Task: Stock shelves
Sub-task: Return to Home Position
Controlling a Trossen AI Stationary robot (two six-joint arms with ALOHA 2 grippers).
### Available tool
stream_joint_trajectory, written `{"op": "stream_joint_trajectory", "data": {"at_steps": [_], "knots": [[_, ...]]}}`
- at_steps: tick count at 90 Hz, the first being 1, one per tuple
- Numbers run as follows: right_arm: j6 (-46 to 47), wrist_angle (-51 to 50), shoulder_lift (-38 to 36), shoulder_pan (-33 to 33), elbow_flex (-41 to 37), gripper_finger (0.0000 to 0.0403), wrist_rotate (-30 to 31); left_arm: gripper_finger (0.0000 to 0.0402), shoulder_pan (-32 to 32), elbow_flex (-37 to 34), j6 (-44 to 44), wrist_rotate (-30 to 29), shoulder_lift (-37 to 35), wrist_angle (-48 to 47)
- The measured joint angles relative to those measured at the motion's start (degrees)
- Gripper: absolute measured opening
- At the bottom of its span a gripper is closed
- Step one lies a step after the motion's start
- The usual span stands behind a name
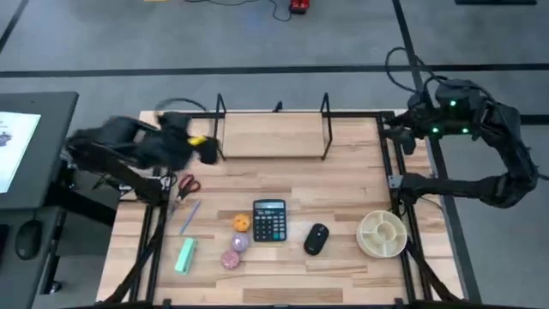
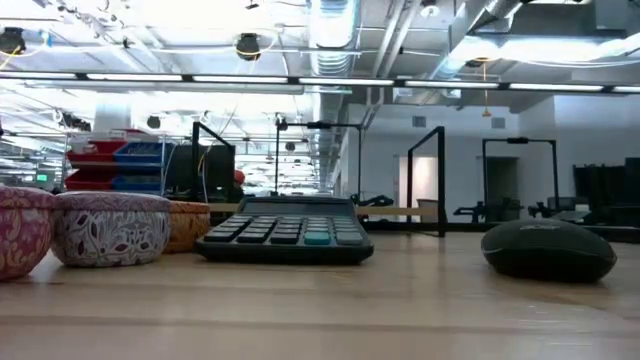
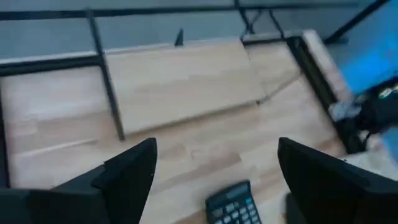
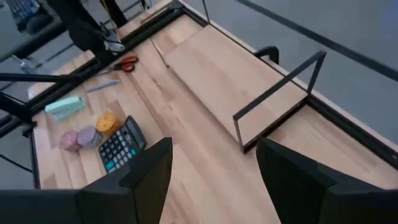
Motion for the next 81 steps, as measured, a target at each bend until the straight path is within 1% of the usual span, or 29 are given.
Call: {"op": "stream_joint_trajectory", "data": {"at_steps": [16,28,34,41,49,59,71,81], "knots": [[-1.6,0.2,-0.4,-6.5,2.2,0.0223,-4.6,0.0308,-0.1,-12.1,4.6,-2.7,-13.8,10.2],[-3.2,-0.1,-2.1,-10.8,2.8,0.0223,-8.0,0.0308,-0.1,-20.2,9.6,-3.5,-21.7,16.3],[-4.1,-1.1,-3.4,-12.5,2.8,0.0223,-9.3,0.0308,-0.1,-24.1,9.8,-3.9,-25.3,18.2],[-3.6,-2.0,-5.2,-13.6,2.8,0.0223,-9.5,0.0308,-0.1,-28.2,9.4,-4.4,-29.4,18.9],[0.0,-0.3,-7.8,-14.5,2.5,0.0223,-8.9,0.0308,-0.2,-33.2,9.7,-5.2,-33.8,20.3],[4.6,4.2,-12.7,-15.1,0.8,0.0223,-7.3,0.0308,-0.2,-39.5,14.7,-4.8,-38.8,26.1],[10.9,9.6,-20.5,-16.9,-3.0,0.0223,-1.4,0.0308,-0.2,-47.8,24.7,-1.9,-44.0,38.4],[12.6,14.7,-27.7,-20.0,-8.3,0.0223,1.2,0.0308,-0.2,-55.0,33.2,2.4,-48.4,51.1]]}}
